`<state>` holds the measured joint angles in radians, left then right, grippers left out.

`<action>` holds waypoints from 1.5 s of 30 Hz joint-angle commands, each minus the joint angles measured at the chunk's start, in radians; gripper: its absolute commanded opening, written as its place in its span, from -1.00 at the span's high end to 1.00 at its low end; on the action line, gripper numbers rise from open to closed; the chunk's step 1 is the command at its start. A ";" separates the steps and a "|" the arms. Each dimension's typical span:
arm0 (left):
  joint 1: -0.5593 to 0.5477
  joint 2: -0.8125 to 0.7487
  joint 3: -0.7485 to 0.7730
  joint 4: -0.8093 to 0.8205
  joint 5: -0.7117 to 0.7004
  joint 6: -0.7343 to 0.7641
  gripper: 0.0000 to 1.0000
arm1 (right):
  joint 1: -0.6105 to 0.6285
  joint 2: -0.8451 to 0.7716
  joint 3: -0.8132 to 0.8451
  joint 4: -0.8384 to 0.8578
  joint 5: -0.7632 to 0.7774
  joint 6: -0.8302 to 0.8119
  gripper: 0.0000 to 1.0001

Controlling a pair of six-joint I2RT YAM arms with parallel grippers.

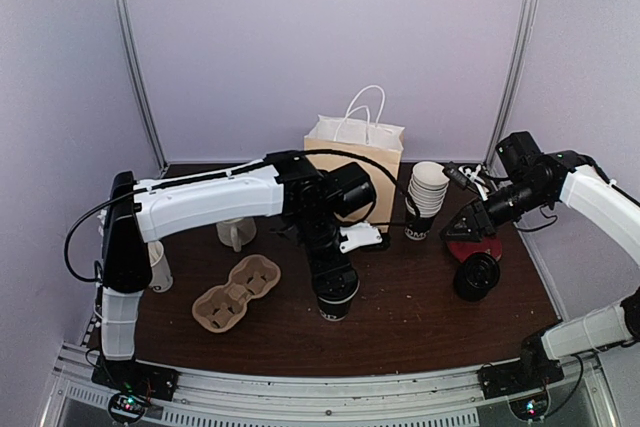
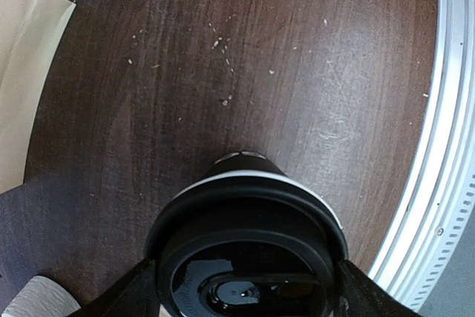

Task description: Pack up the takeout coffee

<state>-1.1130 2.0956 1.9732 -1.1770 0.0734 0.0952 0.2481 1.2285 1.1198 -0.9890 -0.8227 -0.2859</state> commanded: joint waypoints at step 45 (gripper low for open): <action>0.125 -0.600 -0.774 0.710 0.041 -0.790 -0.51 | 0.301 0.274 0.007 0.296 -0.191 0.399 0.19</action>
<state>-0.9955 1.5166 1.2346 -0.6815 0.0254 -0.5236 0.5098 1.4563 1.1233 -0.7994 -0.9615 -0.0032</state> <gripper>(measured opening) 0.762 0.372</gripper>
